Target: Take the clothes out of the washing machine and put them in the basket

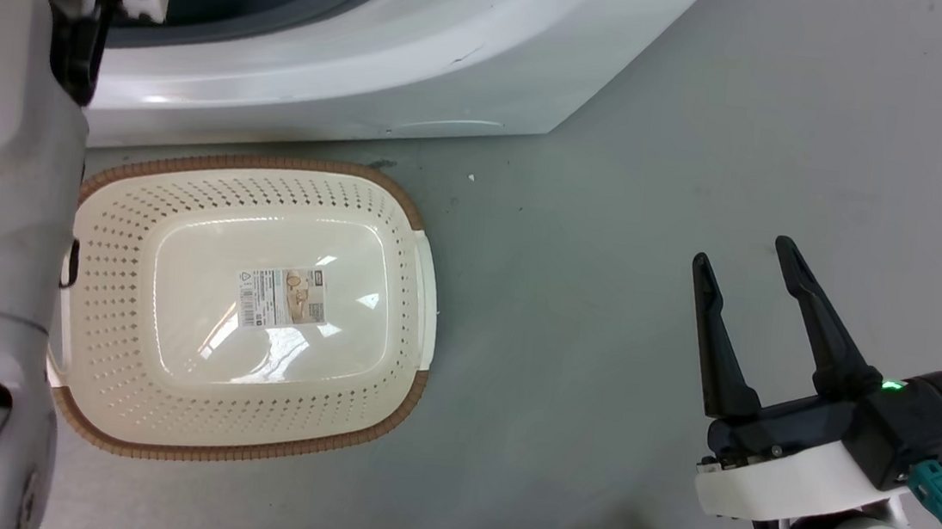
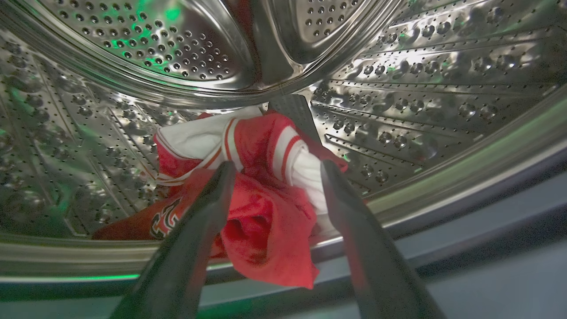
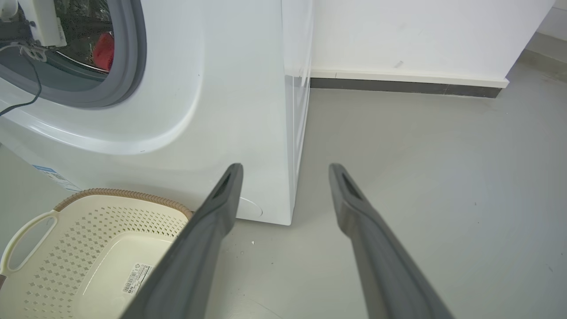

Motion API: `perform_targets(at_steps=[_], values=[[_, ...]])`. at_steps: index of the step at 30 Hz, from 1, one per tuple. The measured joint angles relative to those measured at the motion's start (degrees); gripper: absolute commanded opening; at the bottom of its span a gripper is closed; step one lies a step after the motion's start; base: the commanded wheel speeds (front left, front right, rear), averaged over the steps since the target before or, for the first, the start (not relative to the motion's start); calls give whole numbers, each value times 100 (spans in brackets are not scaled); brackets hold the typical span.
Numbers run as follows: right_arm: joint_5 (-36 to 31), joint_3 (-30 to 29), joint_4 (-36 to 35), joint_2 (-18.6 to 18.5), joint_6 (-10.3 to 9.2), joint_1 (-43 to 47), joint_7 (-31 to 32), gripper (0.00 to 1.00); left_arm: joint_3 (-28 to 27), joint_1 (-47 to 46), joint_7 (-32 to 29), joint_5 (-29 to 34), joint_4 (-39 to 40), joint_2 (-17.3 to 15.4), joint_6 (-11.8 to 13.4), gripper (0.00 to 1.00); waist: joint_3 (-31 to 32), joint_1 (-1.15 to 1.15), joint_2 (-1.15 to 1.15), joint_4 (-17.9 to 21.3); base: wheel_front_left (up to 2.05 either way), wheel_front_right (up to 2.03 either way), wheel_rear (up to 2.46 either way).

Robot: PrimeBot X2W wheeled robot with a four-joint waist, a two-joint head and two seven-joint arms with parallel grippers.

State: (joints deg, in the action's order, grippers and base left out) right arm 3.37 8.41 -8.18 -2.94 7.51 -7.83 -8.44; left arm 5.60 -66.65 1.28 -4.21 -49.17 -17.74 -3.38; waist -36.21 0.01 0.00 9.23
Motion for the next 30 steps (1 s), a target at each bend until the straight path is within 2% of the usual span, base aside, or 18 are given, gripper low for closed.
perform_targets(at_steps=[4, 9, 15, 23, 24, 25, 30], values=[[-8, 92, -10, 1, 0, -41, -1, 100, 166, -554, -250, 116, -280, -36, -20, 100, -198, 0, 0, 0, 0, 0, 0], [12, 203, -45, 0, 0, -106, -14, 100, 342, -1098, -612, 264, -649, -242, -101, 100, -431, 0, 0, 68, 0, 0, 0], [90, 393, 18, 0, 0, -149, -62, 100, 437, -1516, -1166, 291, -1120, -525, -209, 100, -576, 0, 0, 253, 0, 0, 0], [261, 544, 111, -1, 0, -153, -120, 100, 504, -1857, -2025, 292, -1580, -790, -215, 100, -671, -1, 0, 531, 0, 0, 0], [287, 550, 115, 0, 0, -153, -124, 100, 511, -1878, -2078, 288, -1599, -810, -197, 47, -679, -1, 0, 554, 0, 0, 0], [313, 549, 116, 0, 0, -153, -137, 100, 537, -1886, -2050, 305, -1582, -836, -172, 0, -688, -1, 0, 573, 0, 0, 0], [367, 545, 149, 0, 0, -158, -165, 100, 577, -1920, -1971, 304, -1561, -900, -104, 0, -684, -1, 0, 606, 0, 0, 0]])
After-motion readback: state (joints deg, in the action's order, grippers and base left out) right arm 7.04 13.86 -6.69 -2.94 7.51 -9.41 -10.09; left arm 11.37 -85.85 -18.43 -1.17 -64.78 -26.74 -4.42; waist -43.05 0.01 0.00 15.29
